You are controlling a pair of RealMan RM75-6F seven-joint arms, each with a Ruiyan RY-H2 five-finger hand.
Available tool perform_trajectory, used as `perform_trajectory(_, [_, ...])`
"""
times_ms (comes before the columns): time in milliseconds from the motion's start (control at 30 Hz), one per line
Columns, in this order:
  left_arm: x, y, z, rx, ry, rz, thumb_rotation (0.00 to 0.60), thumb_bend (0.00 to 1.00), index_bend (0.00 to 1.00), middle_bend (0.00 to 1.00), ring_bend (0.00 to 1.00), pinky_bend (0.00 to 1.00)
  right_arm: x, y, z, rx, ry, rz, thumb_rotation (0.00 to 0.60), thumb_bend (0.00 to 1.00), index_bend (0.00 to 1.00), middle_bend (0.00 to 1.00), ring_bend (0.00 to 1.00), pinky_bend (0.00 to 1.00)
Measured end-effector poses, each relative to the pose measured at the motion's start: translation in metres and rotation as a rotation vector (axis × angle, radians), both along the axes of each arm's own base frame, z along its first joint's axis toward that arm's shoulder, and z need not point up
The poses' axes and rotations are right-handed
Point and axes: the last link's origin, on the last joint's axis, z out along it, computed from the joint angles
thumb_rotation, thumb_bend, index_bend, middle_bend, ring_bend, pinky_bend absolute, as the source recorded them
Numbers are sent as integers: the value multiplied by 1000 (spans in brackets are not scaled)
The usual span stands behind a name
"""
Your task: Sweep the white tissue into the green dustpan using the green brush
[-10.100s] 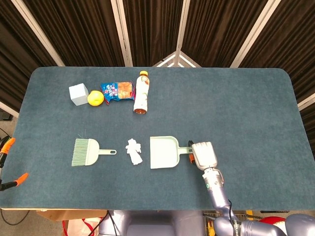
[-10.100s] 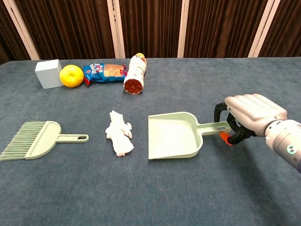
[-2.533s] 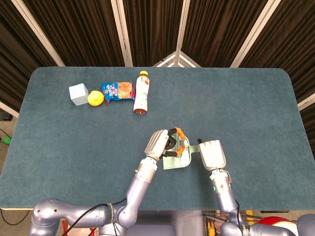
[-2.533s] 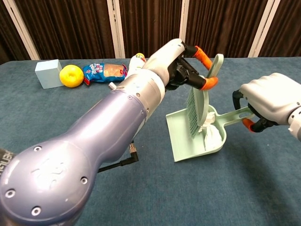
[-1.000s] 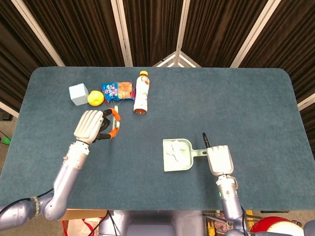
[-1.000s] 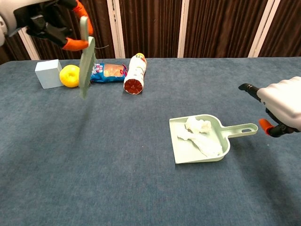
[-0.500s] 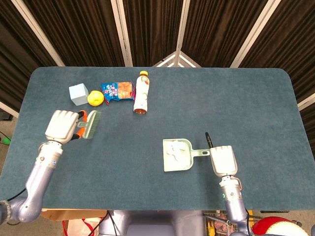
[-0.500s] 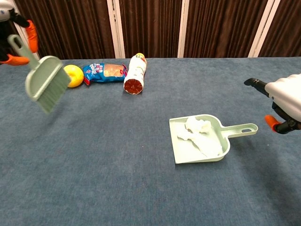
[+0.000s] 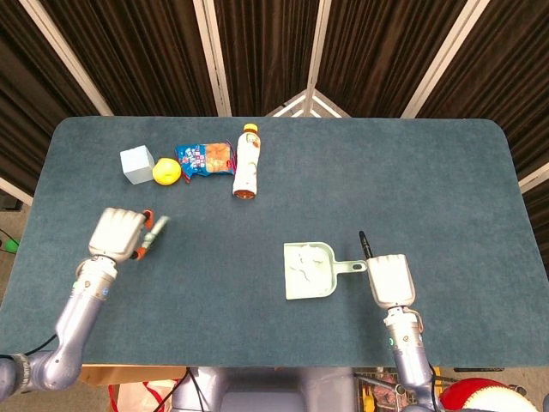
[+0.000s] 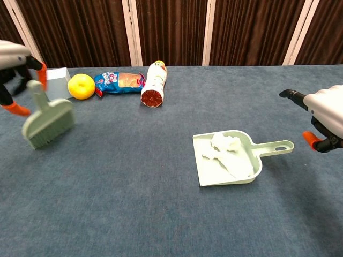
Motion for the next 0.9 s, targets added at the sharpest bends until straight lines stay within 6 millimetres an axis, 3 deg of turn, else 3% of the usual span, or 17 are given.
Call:
perform_trajectory(100, [13, -6, -12, -22, -45, -28, 600, 0, 0, 5, 305, 517, -2, 0, 1, -3, 5, -1, 600, 516, 0, 846, 830, 860])
perform_trajectory(233, [30, -13, -15, -23, -114, -72, 600, 0, 0, 0, 204, 421, -3, 0, 4, -7, 3, -4, 600, 516, 0, 819, 781, 839])
perform_trajectory(300, [37, -17, -14, -18, -160, -88, 600, 0, 0, 0, 166, 391, -4, 0, 6, -9, 1, -1, 600, 516, 0, 751, 716, 778])
perform_trajectory(400, [42, -22, -8, -7, -217, -98, 600, 0, 0, 0, 92, 350, -4, 0, 9, -11, -7, 6, 600, 516, 0, 587, 543, 604])
perform_trajectory(500, [37, -27, 2, 9, -248, -95, 600, 0, 0, 0, 10, 265, -3, 2, 13, -13, -15, 24, 600, 495, 0, 330, 234, 210])
perform_trajectory(567, [31, -31, 8, 18, -265, -80, 600, 0, 0, 0, 0, 167, -4, 3, 17, -14, -28, 36, 600, 447, 0, 159, 72, 42])
perform_trajectory(600, [25, -35, 14, 25, -275, -65, 600, 0, 0, 0, 0, 127, -5, 4, 20, -14, -40, 41, 600, 416, 0, 77, 22, 9])
perform_trajectory(667, [15, -41, 23, 40, -287, -43, 600, 0, 0, 0, 0, 62, -8, 6, 27, -14, -61, 50, 600, 378, 0, 8, 0, 0])
perform_trajectory(900, [-25, -75, 51, 88, -343, 0, 600, 0, 0, 0, 0, 29, -25, 20, 60, -33, -173, 75, 600, 313, 0, 0, 0, 0])
